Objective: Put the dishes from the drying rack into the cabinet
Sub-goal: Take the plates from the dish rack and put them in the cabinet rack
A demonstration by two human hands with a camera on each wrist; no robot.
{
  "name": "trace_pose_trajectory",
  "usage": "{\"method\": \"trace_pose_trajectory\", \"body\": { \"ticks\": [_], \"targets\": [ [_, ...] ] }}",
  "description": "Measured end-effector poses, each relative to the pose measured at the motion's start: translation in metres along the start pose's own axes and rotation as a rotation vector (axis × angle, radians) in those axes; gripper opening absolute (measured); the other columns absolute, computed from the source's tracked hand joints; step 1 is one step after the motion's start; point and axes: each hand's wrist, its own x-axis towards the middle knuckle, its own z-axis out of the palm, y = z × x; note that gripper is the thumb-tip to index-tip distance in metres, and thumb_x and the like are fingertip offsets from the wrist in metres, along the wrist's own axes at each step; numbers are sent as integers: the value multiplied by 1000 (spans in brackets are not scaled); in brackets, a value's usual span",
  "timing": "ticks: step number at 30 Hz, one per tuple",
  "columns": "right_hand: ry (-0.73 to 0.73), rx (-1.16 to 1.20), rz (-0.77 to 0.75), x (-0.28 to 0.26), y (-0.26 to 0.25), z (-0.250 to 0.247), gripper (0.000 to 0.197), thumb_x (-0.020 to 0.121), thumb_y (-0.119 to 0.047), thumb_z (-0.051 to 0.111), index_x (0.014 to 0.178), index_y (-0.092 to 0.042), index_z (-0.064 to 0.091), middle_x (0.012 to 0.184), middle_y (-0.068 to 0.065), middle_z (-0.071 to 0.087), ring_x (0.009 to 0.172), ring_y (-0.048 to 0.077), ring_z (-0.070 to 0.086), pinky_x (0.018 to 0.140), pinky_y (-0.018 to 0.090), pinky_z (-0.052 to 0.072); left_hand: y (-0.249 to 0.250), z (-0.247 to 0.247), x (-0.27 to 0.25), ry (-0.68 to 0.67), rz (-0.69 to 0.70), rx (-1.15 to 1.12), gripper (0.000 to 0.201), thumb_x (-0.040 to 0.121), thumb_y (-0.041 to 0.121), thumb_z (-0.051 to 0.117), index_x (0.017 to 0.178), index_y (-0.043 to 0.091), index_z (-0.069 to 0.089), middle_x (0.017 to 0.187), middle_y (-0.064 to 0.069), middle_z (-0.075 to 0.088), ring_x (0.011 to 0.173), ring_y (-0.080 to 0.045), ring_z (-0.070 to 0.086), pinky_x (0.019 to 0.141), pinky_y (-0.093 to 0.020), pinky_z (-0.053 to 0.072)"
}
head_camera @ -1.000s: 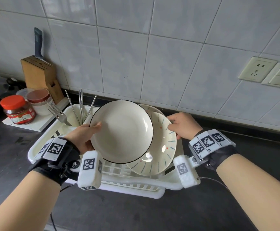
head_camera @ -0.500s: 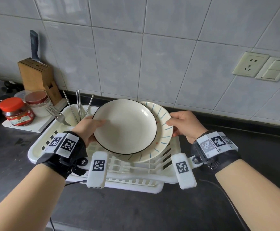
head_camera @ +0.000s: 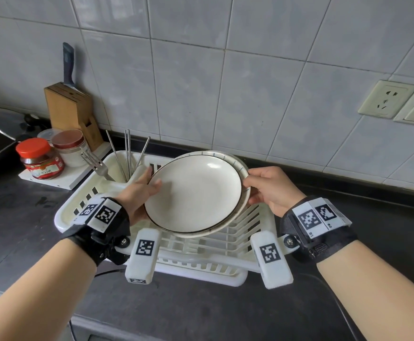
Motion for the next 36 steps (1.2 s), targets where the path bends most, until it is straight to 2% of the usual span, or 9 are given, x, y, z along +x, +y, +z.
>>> {"method": "trace_pose_trajectory", "body": {
  "ticks": [3,6,12,15,17,19,23,29,36],
  "targets": [
    [-19,12,17,5,3,3,17,83,6,50,82,4,67,56,5,60,41,9,59,39,17,48,1,-9,-1,20,-81,-54,33,91,18,48,123,9,51,82,-7,68,69,-25,65,63,-36,53],
    [-43,65,49,11,5,9,16,85,5,48,91,6,63,63,10,56,43,10,58,40,19,49,5,-18,-6,-60,-170,-87,17,85,14,50,97,8,61,64,-8,73,55,-23,70,53,-33,57],
    [-174,85,123,26,1,18,12,89,-8,54,93,-6,66,61,4,67,45,10,62,43,19,50,12,-34,-9,-42,-130,-193,29,81,0,34,100,3,56,78,-12,72,67,-27,71,50,-34,57],
    [120,-36,-49,39,-5,14,8,85,-10,61,87,-15,65,70,4,64,53,14,57,47,20,47,16,-40,-9,-16,-79,-230,33,80,-1,34,105,7,54,95,-12,65,72,-25,69,49,-33,57],
    [354,-171,-115,57,-6,7,13,77,-6,66,84,-16,64,79,4,64,71,19,59,66,30,51,18,-43,-9,-8,-50,-249,31,80,-2,33,99,8,54,97,-12,64,79,-26,67,51,-36,58],
    [349,-369,-35,74,-3,5,35,72,-5,69,106,-13,63,100,7,63,95,22,59,87,34,47,19,-45,-9,11,-30,-255,31,80,-3,32,98,8,55,96,-11,64,85,-27,63,53,-37,59],
    [144,-702,121,89,11,10,39,76,-7,63,115,-9,59,115,13,65,101,26,61,80,28,45,18,-49,-7,61,-3,-282,34,77,-3,34,99,10,56,77,-6,73,65,-21,72,52,-35,58],
    [206,-811,39,85,17,12,29,90,-19,48,116,-11,58,114,14,66,100,30,61,76,29,42,19,-42,-8,61,15,-320,33,77,-2,34,93,12,58,84,-6,68,75,-23,67,55,-37,59],
    [239,-1000,-29,71,2,11,29,92,-37,40,103,-20,60,103,9,67,93,31,61,73,32,40,26,-37,-10,46,60,-316,31,76,-2,35,86,12,60,64,0,73,58,-16,70,58,-34,59]
  ]
}}
